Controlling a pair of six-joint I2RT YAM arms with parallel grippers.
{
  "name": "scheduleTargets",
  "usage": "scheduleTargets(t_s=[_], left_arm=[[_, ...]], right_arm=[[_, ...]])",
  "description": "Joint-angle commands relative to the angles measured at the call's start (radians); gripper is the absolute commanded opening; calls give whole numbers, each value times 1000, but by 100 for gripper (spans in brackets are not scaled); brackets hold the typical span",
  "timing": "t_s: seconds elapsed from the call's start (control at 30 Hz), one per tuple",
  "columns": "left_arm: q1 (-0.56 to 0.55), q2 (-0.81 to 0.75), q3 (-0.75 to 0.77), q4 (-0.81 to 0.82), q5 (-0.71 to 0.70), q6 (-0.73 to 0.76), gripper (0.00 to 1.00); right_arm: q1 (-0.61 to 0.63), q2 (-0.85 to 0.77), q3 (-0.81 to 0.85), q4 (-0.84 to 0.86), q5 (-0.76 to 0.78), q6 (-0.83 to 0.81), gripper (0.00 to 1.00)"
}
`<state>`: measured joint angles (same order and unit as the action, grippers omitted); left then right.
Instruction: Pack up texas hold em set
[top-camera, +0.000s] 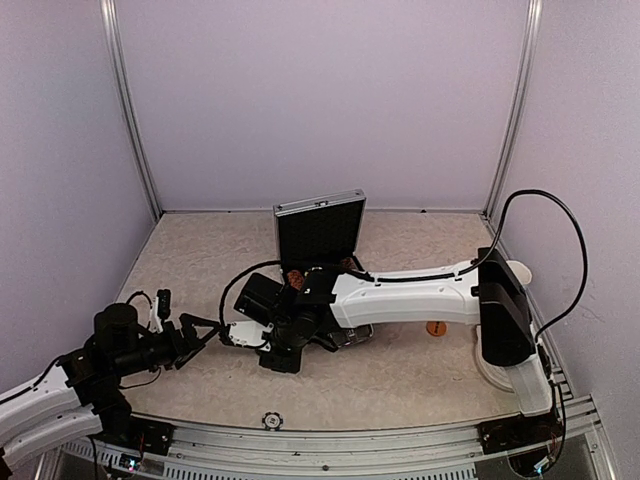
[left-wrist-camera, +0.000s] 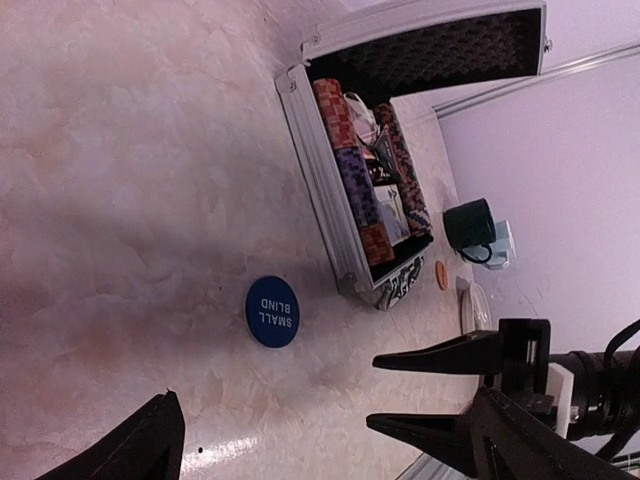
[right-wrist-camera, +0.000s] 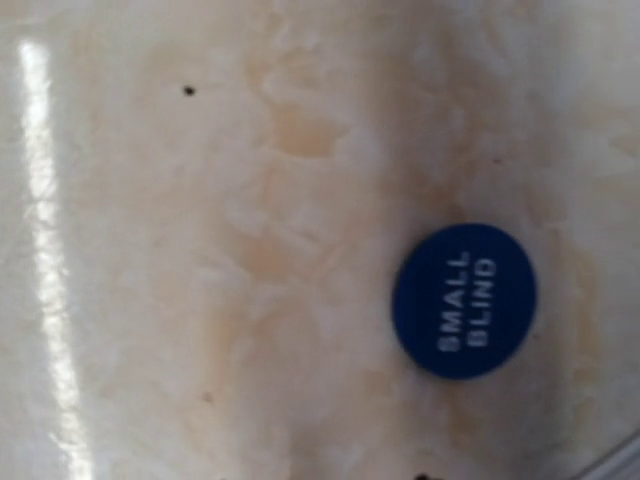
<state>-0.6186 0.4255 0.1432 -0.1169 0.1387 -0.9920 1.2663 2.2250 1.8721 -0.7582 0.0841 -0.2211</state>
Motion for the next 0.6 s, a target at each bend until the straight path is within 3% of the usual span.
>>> scheduleTargets(t_s=[0.0,0.23,0.43,0.57], left_arm=[[3,38,-27,139,122,30,98],[4,21,-22,120,107,34,98],[5,3,-1,42,76,52,99],[5,-21,-3,23,60,39,99]], right_arm=[[-18,-50,-11,-15,13,-9,43],[22,-49,-77,-51,-196,-53,66],[102,-26,-75,-13,-314,-59,78],[146,10,-57,-6,-310,-68,85]])
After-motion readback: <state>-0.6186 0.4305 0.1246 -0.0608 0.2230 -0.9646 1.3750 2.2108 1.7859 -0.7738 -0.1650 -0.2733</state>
